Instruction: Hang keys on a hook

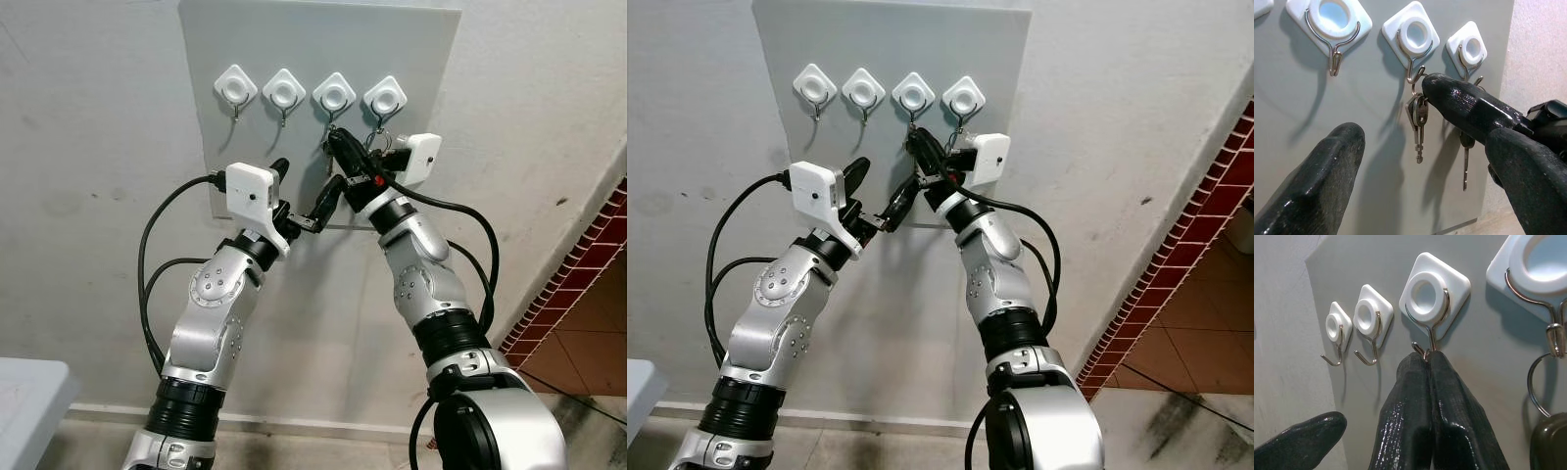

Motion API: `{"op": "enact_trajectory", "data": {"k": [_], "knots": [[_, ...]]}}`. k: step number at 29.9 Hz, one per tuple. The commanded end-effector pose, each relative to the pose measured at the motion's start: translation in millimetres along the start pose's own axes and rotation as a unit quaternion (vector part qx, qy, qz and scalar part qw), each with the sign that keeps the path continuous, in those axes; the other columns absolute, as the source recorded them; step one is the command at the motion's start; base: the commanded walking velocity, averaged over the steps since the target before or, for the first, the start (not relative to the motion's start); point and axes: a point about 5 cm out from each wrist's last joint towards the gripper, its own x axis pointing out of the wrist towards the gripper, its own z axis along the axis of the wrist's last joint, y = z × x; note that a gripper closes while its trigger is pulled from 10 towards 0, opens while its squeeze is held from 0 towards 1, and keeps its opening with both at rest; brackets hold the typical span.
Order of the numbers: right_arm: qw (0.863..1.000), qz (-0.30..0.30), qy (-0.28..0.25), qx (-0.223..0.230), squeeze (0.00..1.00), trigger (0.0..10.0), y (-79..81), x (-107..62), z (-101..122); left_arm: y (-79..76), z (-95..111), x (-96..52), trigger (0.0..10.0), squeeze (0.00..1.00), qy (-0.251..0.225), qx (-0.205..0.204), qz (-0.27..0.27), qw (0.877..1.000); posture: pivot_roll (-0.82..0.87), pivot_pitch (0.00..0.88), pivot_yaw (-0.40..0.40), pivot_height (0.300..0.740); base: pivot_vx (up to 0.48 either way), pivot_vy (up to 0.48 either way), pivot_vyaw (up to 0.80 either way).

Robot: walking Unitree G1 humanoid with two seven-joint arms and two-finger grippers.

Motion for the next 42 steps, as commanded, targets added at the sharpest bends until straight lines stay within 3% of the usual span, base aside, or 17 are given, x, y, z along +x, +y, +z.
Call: {"op": "enact_trajectory", "data": {"k": [1,9,10,11,12,19,20,21,22,23,24,25,26,34,35,42], "knots": [[1.0,0.008,0.022,0.002,0.0,10.0,2.2,-0.1,-7.6,1.0,5.8,0.4,10.0,1.0,-0.009,0.001,0.002,1.0,-0.03,0.0,-0.025,0.74,0.0,0.0,0.0],[1.0,0.003,0.023,-0.001,0.0,10.0,0.7,-1.2,-8.3,1.9,4.6,0.8,10.0,1.0,-0.002,0.011,0.008,1.0,-0.03,0.0,-0.024,0.74,0.0,0.0,0.0],[1.0,0.003,0.024,-0.001,0.0,10.0,0.4,-1.6,-8.6,0.9,3.4,1.1,10.0,0.06,0.001,0.014,0.007,1.0,-0.03,0.0,-0.024,0.74,0.0,0.0,0.0],[1.0,0.003,0.024,-0.001,0.0,10.0,0.4,-1.6,-8.6,0.9,3.4,1.1,10.0,0.06,0.001,0.014,0.007,1.0,-0.03,0.0,-0.024,0.74,0.0,0.0,0.0],[1.0,0.002,0.023,0.0,0.0,10.0,0.1,-1.8,-8.6,-0.6,2.8,1.3,10.0,0.0,0.003,0.013,0.003,1.0,-0.03,0.0,-0.024,0.74,0.0,0.0,0.0],[1.0,-0.002,0.026,0.0,0.0,10.0,-0.9,-4.9,-11.4,-1.9,2.0,0.3,10.0,0.0,0.004,0.017,-0.004,1.0,-0.03,0.0,-0.022,0.74,0.0,0.0,0.0],[1.0,-0.002,0.028,-0.001,0.0,10.0,-1.0,-5.7,-12.2,-2.5,2.5,-0.1,4.4,0.0,0.0,0.013,-0.007,1.0,-0.03,0.0,-0.022,0.74,0.0,0.0,0.0],[1.0,-0.001,0.028,-0.001,0.0,10.0,-0.9,-6.3,-12.7,-3.1,3.1,-0.6,3.8,0.0,-0.005,0.008,-0.009,1.0,-0.03,0.0,-0.022,0.74,0.0,0.0,0.0],[1.0,0.0,0.028,0.0,0.0,10.0,-0.6,-6.2,-12.9,-3.0,2.6,-0.5,2.5,0.0,-0.002,0.009,-0.008,1.0,-0.03,0.0,-0.022,0.74,0.0,0.0,0.0],[1.0,0.0,0.028,0.0,0.0,10.0,-0.6,-6.2,-12.9,-3.0,2.4,-0.4,2.5,0.0,-0.001,0.009,-0.008,1.0,-0.03,0.0,-0.022,0.74,0.0,0.0,0.0],[1.0,0.0,0.029,-0.001,0.0,10.0,-0.5,-6.2,-12.9,-3.1,2.0,-0.3,4.3,0.0,0.001,0.009,-0.008,1.0,-0.03,0.0,-0.022,0.74,0.0,0.0,0.0],[1.0,0.0,0.029,-0.002,0.0,10.0,-0.5,-6.2,-12.9,-3.5,1.5,0.0,8.2,0.0,0.003,0.009,-0.008,1.0,-0.03,0.0,-0.022,0.74,0.0,0.0,0.0],[1.0,-0.001,0.029,-0.002,0.0,10.0,-0.8,-6.3,-12.8,-3.8,0.9,0.4,10.0,0.0,0.006,0.01,-0.009,1.0,-0.03,0.0,-0.022,0.74,0.0,0.0,0.0],[1.0,-0.005,0.027,-0.004,0.0,10.0,-2.0,-8.5,-13.8,-4.7,0.3,0.5,10.0,0.0,0.006,0.008,-0.014,1.0,-0.03,0.0,-0.019,0.74,0.0,0.0,0.0],[1.0,-0.003,0.026,-0.005,0.0,10.0,-1.1,-7.8,-13.2,-5.3,2.1,0.1,0.0,0.0,-0.003,0.003,-0.018,1.0,-0.03,0.0,-0.018,0.74,0.0,0.0,0.0],[1.0,0.012,0.012,-0.002,0.0,10.0,2.8,-4.2,-8.0,-4.8,4.8,-0.6,0.0,0.0,-0.012,-0.004,-0.018,1.0,-0.03,0.0,-0.02,0.74,0.0,0.0,0.0]]}}
